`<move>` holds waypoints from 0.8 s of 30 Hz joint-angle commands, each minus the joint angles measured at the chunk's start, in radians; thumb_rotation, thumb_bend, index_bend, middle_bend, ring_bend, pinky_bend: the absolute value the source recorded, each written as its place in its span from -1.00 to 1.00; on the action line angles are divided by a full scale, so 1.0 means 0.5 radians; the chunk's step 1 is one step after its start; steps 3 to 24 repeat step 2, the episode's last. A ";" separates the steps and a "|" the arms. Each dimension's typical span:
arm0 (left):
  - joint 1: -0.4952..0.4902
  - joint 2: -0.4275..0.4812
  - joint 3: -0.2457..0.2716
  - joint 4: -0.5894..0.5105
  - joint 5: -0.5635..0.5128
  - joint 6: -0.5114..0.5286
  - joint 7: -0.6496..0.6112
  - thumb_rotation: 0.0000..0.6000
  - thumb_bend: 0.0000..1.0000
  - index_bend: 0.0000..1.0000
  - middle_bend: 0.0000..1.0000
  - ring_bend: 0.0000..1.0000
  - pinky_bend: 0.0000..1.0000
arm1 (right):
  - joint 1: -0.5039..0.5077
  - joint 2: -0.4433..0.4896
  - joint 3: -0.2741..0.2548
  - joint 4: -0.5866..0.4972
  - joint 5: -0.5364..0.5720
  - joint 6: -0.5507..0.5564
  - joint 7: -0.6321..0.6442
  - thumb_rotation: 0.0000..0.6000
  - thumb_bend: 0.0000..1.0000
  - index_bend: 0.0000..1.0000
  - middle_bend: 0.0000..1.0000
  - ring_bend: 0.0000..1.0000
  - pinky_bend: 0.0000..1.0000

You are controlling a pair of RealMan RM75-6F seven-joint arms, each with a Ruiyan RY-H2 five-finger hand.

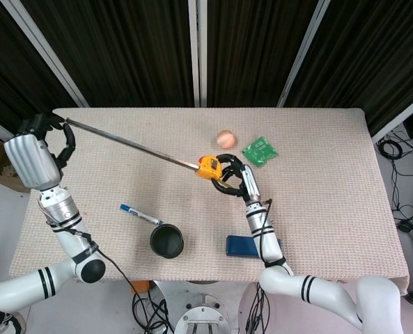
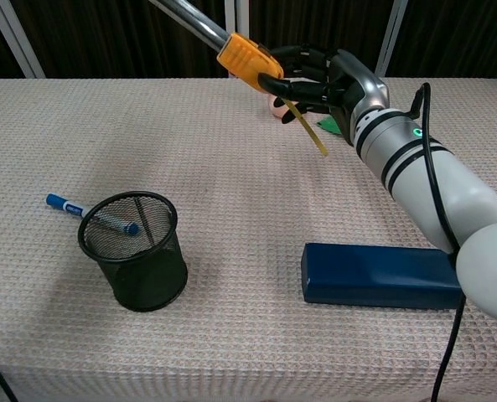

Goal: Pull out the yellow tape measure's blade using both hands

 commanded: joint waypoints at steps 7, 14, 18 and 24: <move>0.030 0.031 -0.018 -0.016 -0.037 0.001 -0.036 1.00 -0.03 0.24 0.21 0.10 0.46 | -0.008 0.005 -0.004 0.003 -0.002 0.001 0.000 1.00 -0.05 0.29 0.06 -0.03 0.17; 0.030 0.031 -0.018 -0.016 -0.037 0.001 -0.036 1.00 -0.03 0.24 0.21 0.10 0.46 | -0.008 0.005 -0.004 0.003 -0.002 0.001 0.000 1.00 -0.05 0.29 0.06 -0.03 0.17; 0.030 0.031 -0.018 -0.016 -0.037 0.001 -0.036 1.00 -0.03 0.24 0.21 0.10 0.46 | -0.008 0.005 -0.004 0.003 -0.002 0.001 0.000 1.00 -0.05 0.29 0.06 -0.03 0.17; 0.030 0.031 -0.018 -0.016 -0.037 0.001 -0.036 1.00 -0.03 0.24 0.21 0.10 0.46 | -0.008 0.005 -0.004 0.003 -0.002 0.001 0.000 1.00 -0.05 0.29 0.06 -0.03 0.17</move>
